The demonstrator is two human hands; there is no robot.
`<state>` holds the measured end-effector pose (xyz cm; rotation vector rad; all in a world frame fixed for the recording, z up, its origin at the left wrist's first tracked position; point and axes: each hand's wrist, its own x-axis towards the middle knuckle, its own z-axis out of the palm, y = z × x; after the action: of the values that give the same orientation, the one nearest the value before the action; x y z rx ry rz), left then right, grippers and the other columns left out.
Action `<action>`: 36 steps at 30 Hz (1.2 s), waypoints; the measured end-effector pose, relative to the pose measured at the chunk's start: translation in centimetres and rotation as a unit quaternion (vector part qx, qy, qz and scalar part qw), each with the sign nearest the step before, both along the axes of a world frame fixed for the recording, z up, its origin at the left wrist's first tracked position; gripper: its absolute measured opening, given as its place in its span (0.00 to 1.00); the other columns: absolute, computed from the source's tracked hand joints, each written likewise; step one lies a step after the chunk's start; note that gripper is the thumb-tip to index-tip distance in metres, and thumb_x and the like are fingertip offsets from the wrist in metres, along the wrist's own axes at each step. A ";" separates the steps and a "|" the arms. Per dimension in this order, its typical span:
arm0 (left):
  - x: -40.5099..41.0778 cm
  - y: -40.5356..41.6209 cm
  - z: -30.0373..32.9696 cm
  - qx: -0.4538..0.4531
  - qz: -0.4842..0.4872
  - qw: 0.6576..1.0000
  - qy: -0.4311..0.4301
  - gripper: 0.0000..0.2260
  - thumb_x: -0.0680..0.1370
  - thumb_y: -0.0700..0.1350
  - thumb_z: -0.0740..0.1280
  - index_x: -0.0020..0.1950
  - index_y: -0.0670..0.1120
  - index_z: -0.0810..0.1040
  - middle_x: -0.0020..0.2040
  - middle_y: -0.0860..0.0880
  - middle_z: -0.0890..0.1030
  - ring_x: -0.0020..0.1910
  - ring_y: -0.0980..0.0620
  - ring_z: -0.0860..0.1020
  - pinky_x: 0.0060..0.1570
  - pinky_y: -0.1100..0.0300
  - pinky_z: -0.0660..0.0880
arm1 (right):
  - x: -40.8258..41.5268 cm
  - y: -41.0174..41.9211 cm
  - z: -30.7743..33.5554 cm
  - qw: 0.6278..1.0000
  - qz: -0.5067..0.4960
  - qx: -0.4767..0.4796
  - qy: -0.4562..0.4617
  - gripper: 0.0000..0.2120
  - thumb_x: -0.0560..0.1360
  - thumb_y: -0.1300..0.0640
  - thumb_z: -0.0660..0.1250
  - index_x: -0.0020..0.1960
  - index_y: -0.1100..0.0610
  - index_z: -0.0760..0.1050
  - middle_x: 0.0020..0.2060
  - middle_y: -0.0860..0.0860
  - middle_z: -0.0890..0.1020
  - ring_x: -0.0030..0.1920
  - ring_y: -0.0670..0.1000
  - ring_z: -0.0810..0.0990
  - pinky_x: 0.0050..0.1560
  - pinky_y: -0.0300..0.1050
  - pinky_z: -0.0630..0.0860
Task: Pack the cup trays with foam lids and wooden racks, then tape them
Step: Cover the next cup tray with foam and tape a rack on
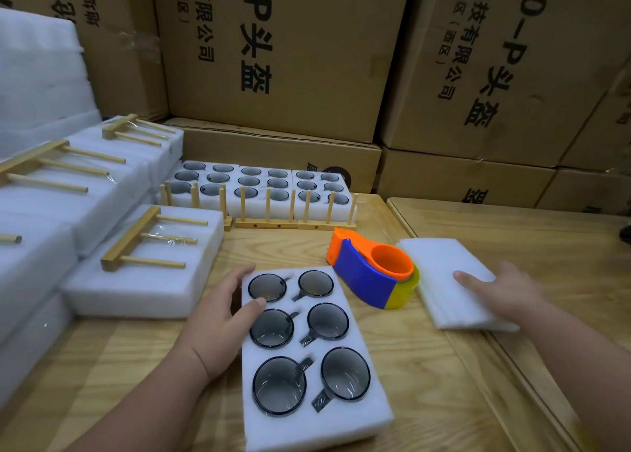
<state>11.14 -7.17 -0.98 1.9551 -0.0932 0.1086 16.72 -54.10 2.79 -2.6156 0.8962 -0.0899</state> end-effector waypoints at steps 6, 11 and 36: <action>0.2 0.0 -0.1 -0.004 -0.001 1.000 -0.001 0.34 0.68 0.65 0.65 0.73 0.59 0.70 0.64 0.57 0.81 0.63 0.57 0.78 0.67 0.48 0.74 | 0.5 -0.4 -0.4 0.998 -0.021 0.066 -0.010 0.57 0.61 0.20 0.68 0.75 0.59 0.63 0.71 0.58 0.73 0.66 0.63 0.74 0.51 0.53 0.70; 0.3 0.2 -0.3 0.005 0.002 1.000 -0.004 0.33 0.68 0.65 0.65 0.73 0.59 0.70 0.65 0.60 0.80 0.64 0.58 0.78 0.68 0.48 0.73 | 0.7 0.2 0.4 0.999 0.000 -0.002 -0.039 0.52 0.63 0.26 0.72 0.73 0.59 0.63 0.67 0.58 0.76 0.63 0.63 0.76 0.48 0.53 0.72; 0.4 0.2 -0.4 0.018 -0.002 1.000 -0.020 0.34 0.68 0.66 0.63 0.73 0.60 0.70 0.66 0.63 0.77 0.65 0.61 0.75 0.68 0.52 0.72 | -1.2 2.0 6.8 0.975 0.012 -0.114 -0.189 0.15 0.82 0.53 0.60 0.67 0.50 0.74 0.61 0.54 0.81 0.57 0.61 0.78 0.47 0.51 0.72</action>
<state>11.51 -6.98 -1.41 1.9890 -0.1276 0.1446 15.57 -52.14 9.57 -2.6774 0.7526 -0.6968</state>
